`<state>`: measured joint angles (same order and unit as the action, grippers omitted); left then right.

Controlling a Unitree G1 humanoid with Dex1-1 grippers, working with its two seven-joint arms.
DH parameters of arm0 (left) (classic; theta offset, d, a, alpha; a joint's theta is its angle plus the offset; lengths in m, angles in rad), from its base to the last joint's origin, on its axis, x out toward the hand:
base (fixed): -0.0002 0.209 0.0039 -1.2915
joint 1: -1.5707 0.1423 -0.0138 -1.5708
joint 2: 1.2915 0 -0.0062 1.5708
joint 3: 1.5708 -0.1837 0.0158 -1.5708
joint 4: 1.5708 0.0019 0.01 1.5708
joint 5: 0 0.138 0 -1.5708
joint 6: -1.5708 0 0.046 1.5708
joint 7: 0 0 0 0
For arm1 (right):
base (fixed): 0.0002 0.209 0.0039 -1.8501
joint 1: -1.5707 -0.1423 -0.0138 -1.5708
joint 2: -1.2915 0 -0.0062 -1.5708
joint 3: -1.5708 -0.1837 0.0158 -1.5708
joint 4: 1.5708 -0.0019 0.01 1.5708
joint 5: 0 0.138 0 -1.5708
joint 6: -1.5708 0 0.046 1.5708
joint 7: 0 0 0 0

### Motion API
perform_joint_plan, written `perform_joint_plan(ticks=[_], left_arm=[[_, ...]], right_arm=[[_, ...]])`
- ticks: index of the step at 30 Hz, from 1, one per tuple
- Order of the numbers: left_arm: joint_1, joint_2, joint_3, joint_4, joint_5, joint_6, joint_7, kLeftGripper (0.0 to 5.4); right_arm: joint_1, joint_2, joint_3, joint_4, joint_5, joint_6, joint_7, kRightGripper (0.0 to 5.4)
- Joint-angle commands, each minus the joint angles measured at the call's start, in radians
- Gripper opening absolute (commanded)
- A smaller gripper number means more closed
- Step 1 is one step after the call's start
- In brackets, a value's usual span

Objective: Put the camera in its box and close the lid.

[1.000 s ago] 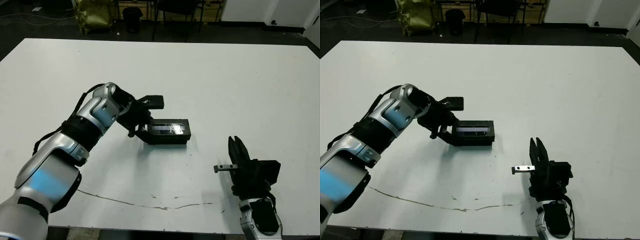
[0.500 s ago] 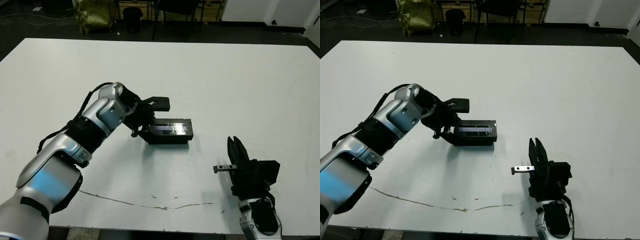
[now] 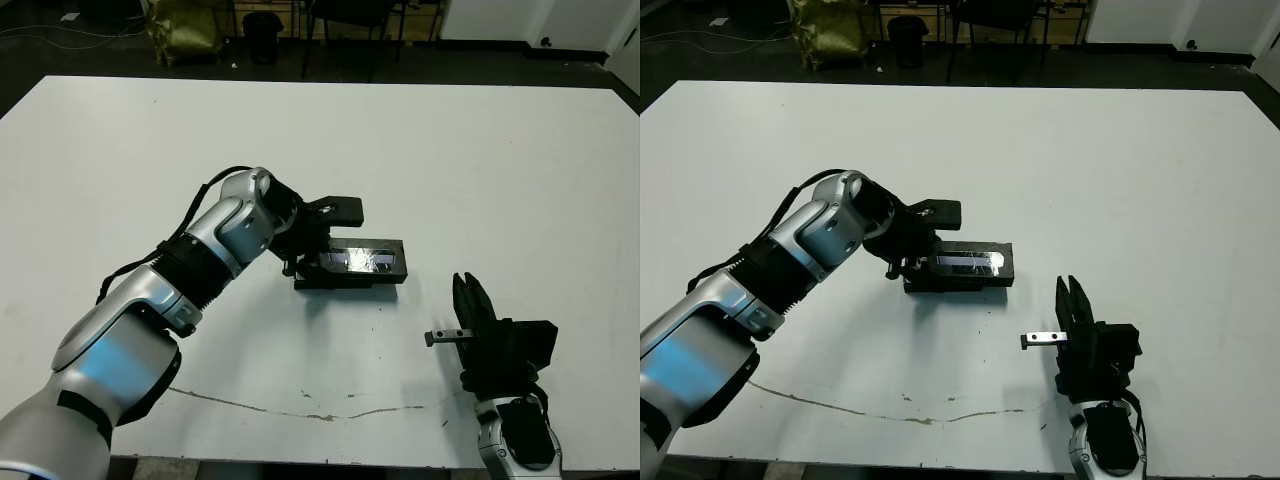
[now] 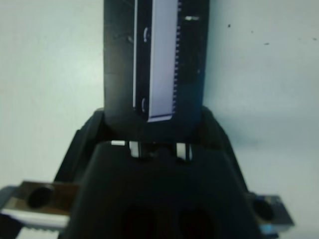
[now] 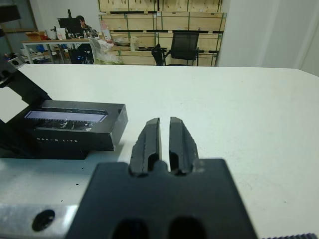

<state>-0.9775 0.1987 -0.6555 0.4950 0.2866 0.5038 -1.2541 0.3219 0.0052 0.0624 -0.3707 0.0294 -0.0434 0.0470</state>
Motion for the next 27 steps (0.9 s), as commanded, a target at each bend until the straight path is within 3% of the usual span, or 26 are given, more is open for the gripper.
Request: perform_joint_plan(ticks=[1,8,27], left_arm=[[-0.013,0.004,-0.019,0.031,0.011,0.005,-0.018,2.41],[-0.044,0.021,-0.043,0.037,0.03,0.038,-0.062,2.41],[-0.084,0.051,-0.098,0.036,0.052,0.114,-0.126,2.41]], right_arm=[[0.006,-0.007,-0.006,0.018,0.005,0.002,0.005,0.0],[0.012,-0.003,0.001,0.003,-0.007,0.025,-0.006,0.0],[0.025,-0.003,0.004,0.03,0.011,-0.008,0.007,0.0]])
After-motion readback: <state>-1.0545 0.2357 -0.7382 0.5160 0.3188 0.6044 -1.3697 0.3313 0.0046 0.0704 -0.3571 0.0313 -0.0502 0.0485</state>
